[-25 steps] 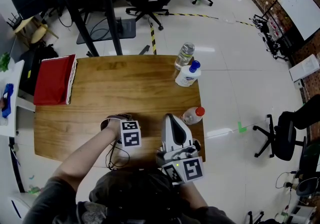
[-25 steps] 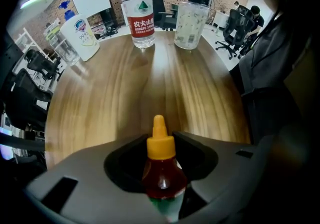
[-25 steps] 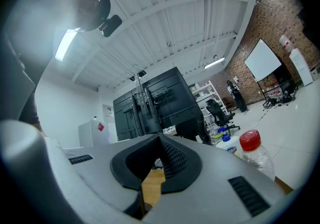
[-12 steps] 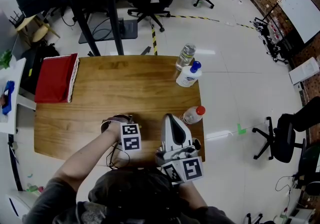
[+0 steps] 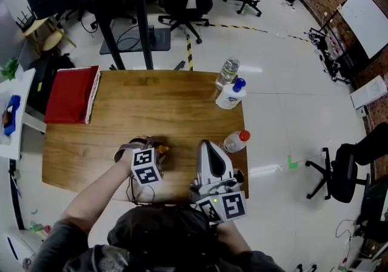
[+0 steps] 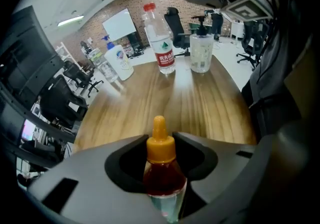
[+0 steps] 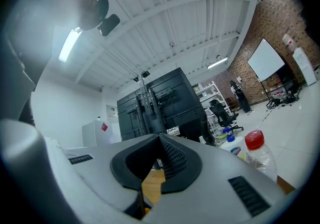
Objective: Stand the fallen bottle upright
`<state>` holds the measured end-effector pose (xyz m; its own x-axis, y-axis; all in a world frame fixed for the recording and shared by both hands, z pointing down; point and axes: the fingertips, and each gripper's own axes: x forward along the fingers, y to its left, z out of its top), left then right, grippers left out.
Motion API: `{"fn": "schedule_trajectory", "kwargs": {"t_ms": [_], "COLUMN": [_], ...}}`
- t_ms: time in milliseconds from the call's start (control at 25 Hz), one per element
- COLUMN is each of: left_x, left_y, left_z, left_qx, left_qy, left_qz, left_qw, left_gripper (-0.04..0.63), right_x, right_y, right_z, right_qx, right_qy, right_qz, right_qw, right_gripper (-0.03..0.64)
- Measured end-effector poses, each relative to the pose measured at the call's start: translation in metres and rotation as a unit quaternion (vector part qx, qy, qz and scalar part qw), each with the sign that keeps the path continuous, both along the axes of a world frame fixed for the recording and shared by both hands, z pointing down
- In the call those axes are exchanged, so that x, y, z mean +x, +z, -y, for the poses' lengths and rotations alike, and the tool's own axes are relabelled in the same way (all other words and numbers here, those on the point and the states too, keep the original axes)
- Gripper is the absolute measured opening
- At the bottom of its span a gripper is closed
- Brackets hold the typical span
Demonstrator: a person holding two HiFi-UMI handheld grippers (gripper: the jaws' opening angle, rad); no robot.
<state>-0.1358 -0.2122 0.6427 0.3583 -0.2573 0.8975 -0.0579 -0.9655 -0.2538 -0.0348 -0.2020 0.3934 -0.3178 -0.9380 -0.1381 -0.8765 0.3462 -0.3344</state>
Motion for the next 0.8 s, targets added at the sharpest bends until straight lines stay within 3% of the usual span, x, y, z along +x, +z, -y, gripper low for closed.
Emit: {"fn": "schedule_trajectory", "kwargs": {"t_ms": [200, 400, 560, 680, 800], "left_x": [-0.015, -0.033, -0.053, -0.063, -0.074], "left_y": [-0.033, -0.069, -0.086, -0.097, -0.105], "left_z": [0.011, 0.019, 0.026, 0.030, 0.034], "left_qx": [0.021, 0.030, 0.023, 0.017, 0.039], "left_qy": [-0.060, -0.112, -0.161, -0.197, -0.223], "left_qz": [-0.062, -0.123, -0.167, -0.215, -0.238], "left_qw": [0.9961, 0.9857, 0.9724, 0.9565, 0.9446], "left_gripper": [0.189, 0.187, 0.186, 0.186, 0.184], "right_x": [-0.008, -0.019, -0.029, -0.037, -0.040], "right_y": [-0.004, -0.007, -0.009, -0.010, -0.009], "right_z": [-0.003, -0.005, -0.004, -0.003, -0.002], "right_qx": [0.003, 0.002, 0.001, 0.000, -0.001], "right_qy": [-0.009, -0.021, -0.029, -0.034, -0.036], "right_qz": [-0.006, -0.012, -0.015, -0.019, -0.022], "right_qw": [1.000, 1.000, 0.999, 0.999, 0.999], "right_gripper": [0.012, 0.012, 0.012, 0.012, 0.012]}}
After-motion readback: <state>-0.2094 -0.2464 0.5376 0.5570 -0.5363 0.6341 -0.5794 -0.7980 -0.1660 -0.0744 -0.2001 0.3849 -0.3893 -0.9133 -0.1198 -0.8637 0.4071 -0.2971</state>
